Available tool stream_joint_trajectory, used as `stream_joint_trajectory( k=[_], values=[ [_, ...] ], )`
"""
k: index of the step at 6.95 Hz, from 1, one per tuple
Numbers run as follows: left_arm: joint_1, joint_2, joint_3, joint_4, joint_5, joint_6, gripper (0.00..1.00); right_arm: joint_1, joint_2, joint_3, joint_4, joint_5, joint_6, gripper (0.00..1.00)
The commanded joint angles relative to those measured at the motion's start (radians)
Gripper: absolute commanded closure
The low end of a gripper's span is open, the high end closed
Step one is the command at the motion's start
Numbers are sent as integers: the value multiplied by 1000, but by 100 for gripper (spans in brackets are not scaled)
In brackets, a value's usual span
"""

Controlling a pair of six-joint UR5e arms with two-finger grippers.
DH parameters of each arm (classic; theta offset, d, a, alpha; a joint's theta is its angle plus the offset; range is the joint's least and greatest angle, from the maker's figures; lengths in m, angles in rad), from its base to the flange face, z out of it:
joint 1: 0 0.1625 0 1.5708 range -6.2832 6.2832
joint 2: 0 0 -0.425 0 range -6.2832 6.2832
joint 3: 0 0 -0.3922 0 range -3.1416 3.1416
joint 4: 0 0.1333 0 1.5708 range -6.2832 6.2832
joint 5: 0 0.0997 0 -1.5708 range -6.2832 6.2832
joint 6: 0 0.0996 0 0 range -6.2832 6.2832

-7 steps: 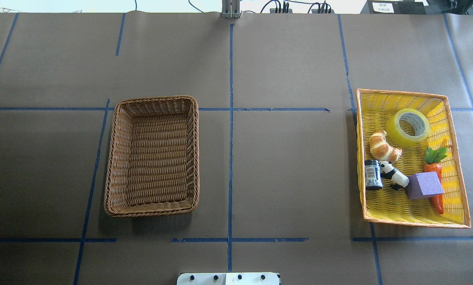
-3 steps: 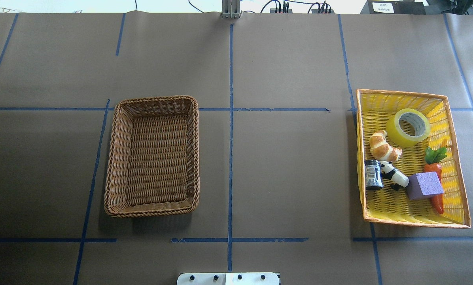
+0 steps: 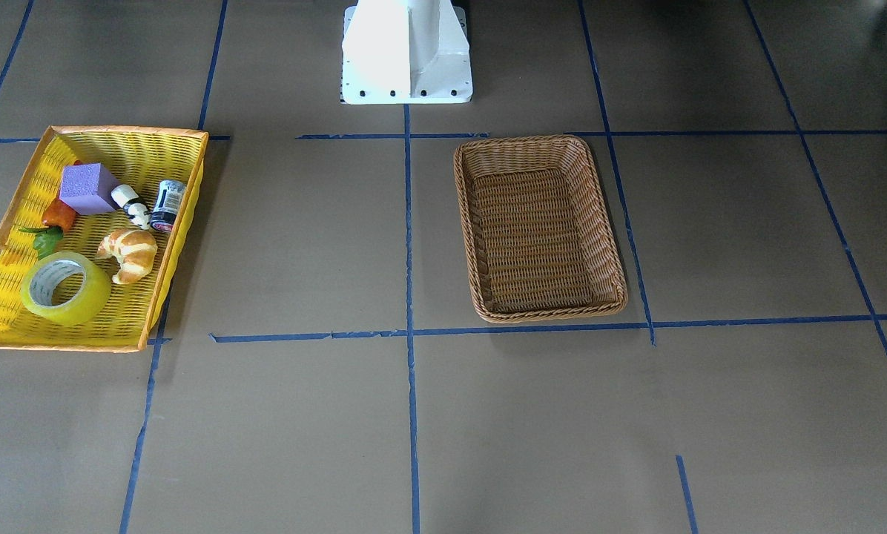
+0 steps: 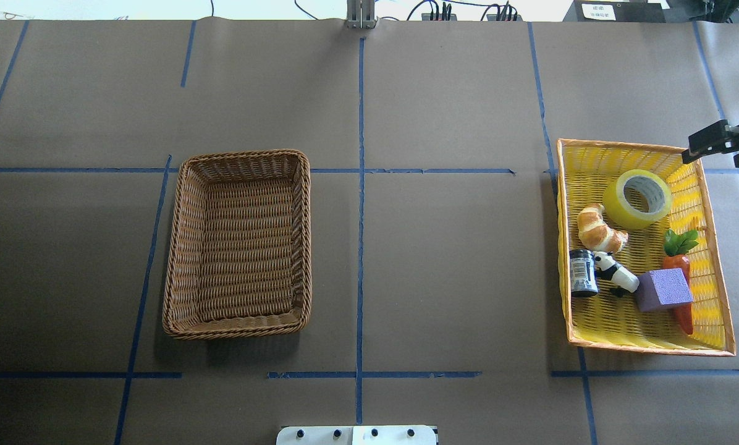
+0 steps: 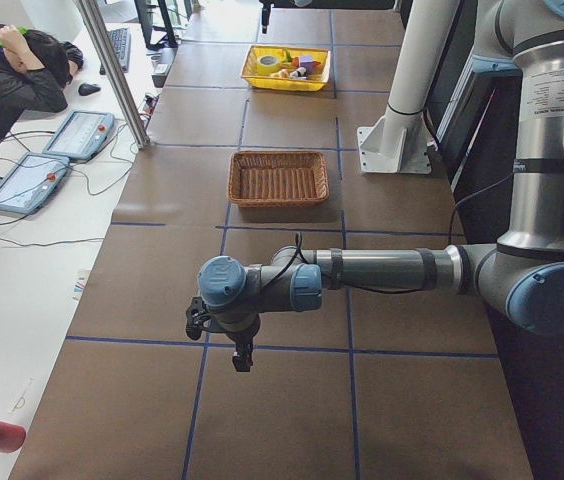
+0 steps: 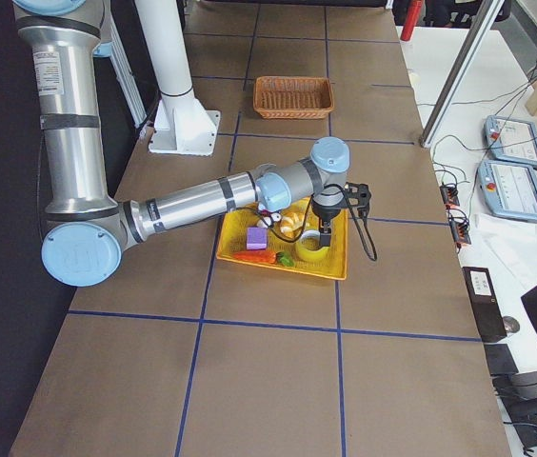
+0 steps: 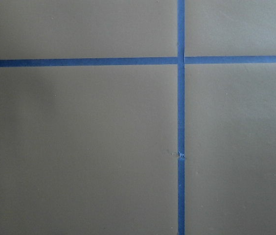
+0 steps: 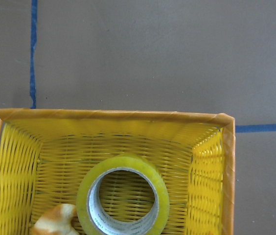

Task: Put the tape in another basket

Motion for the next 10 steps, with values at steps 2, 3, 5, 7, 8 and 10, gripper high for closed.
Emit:
stream_joint_trajectory(
  k=[2,3,5,7,8,10],
  values=[
    [0,1,-5,0,0,-2,0,-111,25,-83,36,-83,43,0],
    [0,0,-6,0,0,-4,0,-127,37,-115,50,-83,43,0],
    [0,0,-8,-2,0,-4,0,-136,48,-248,238,-80,85,0],
    [0,0,-8,-2,-2,-2,0,-158,57,-272,253,-77,123,0],
    [0,0,-8,-2,-2,-2,0,-171,56,-290,253,-81,121,0],
    [0,1,-9,-2,-2,-2,0,-170,54,-293,253,-80,124,7]
  ],
)
